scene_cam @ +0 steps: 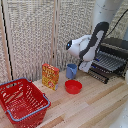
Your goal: Extend the gripper towards the oven tray handle. Grasp the handle and carefully pull the tray out of the oven. Move the gripper above the red bowl. Grab the red bowl gently. Lift the bowl and place it onto the oven tray.
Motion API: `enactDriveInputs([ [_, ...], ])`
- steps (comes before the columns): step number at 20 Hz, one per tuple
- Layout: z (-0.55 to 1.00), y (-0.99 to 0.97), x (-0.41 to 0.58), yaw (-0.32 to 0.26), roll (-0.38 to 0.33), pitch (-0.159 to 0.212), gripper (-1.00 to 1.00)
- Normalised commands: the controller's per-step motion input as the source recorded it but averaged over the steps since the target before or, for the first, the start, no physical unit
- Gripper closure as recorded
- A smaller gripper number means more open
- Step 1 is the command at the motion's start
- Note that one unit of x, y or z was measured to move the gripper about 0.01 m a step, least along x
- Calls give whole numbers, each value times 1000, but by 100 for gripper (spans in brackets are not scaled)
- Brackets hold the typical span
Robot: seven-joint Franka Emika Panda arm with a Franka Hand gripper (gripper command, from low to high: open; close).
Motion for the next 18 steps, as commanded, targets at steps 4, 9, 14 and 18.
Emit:
enactDriveInputs([
  [4,760,172,154,-29,110,82,-100],
  [9,653,226,127,-113,139,27,-100],
  [14,396,387,-18,-226,96,-22,-100],
  [18,324,271,-16,-284,87,-34,-100],
])
